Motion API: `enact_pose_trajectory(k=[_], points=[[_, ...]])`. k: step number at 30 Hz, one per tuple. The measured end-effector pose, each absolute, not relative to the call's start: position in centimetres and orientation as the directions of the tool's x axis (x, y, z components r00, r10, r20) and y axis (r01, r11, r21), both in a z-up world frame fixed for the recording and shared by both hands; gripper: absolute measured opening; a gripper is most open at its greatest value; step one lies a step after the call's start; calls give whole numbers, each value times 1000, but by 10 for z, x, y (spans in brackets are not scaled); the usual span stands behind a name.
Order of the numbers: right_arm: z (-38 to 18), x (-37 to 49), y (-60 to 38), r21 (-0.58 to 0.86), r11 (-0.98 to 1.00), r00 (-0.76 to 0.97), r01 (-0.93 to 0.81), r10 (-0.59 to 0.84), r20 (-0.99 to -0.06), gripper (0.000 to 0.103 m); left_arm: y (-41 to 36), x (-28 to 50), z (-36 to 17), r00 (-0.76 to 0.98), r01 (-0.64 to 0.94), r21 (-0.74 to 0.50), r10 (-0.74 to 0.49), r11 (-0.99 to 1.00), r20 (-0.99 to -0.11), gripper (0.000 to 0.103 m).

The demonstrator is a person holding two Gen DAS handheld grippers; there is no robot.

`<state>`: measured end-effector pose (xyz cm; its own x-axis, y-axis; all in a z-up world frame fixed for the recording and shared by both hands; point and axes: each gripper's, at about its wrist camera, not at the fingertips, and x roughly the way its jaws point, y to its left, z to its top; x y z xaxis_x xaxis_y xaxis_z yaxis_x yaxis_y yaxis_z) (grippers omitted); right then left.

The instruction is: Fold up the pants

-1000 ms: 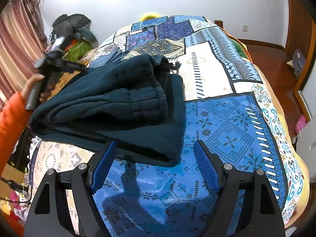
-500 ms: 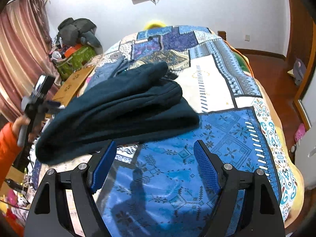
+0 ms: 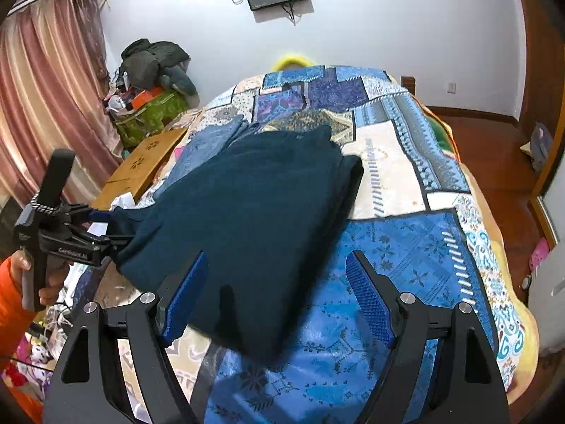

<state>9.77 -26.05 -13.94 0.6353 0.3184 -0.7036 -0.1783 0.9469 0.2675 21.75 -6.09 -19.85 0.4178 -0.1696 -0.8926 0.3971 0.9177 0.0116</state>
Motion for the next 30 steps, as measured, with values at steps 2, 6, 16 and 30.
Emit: enact_pose_trajectory(k=[2,6,16,30], points=[[-146,99,-262,267,950,627,-160,307,-716,76,-70,212,-192,458,411,42,-167,911,-873,81],[-159,101,-271,317,940,595,-131,330,-733,60,-68,210,-181,505,399,58,-167,915,-847,63],[-178,100,-258,338,922,532,-191,386,-753,25,-34,215,-202,465,338,-17,-183,941,-866,43],[-145,118,-277,305,932,551,-198,363,-752,30,-35,246,-160,496,368,-47,-239,929,-835,47]])
